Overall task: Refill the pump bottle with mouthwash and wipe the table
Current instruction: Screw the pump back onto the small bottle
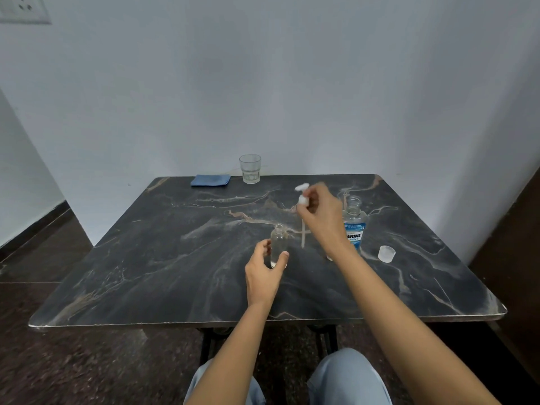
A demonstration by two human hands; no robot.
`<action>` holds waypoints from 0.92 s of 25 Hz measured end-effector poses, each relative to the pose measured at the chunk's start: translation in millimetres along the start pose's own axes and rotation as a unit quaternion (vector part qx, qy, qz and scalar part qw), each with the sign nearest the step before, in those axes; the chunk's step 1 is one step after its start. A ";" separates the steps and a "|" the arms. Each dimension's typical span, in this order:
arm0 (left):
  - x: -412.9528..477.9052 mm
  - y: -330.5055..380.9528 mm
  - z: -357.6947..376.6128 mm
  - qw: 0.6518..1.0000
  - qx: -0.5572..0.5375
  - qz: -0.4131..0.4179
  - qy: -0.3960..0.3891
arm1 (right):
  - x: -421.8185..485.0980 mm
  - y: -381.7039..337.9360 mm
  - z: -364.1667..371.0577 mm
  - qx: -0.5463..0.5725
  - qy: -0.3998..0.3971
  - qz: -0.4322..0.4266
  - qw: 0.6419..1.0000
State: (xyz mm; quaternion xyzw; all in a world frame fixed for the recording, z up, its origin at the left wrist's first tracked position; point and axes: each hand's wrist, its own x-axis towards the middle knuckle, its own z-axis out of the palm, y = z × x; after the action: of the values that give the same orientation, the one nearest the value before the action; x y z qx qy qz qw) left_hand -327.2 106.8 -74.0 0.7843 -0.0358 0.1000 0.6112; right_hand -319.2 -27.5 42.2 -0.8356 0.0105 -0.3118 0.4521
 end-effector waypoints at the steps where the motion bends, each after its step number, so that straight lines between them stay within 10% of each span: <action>1: -0.3 1.0 -0.3 1.000 -0.001 0.000 0.000 | 3.5 -12.9 -7.1 0.042 0.028 -0.011 0.999; 6: 0.0 -0.9 -0.7 1.000 0.000 -0.007 -0.003 | 1.7 -42.9 -20.5 0.166 0.078 -0.043 0.982; 23: -0.3 0.3 -1.2 0.999 0.010 0.027 0.021 | -22.4 -6.2 20.0 0.078 -0.070 -0.043 0.994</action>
State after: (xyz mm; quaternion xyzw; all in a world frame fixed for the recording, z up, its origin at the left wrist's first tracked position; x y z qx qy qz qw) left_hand -327.7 107.9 -73.5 0.7869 -0.0430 0.1329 0.6011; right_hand -328.2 -2.1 27.5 -0.8173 -0.0817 -0.2714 0.5017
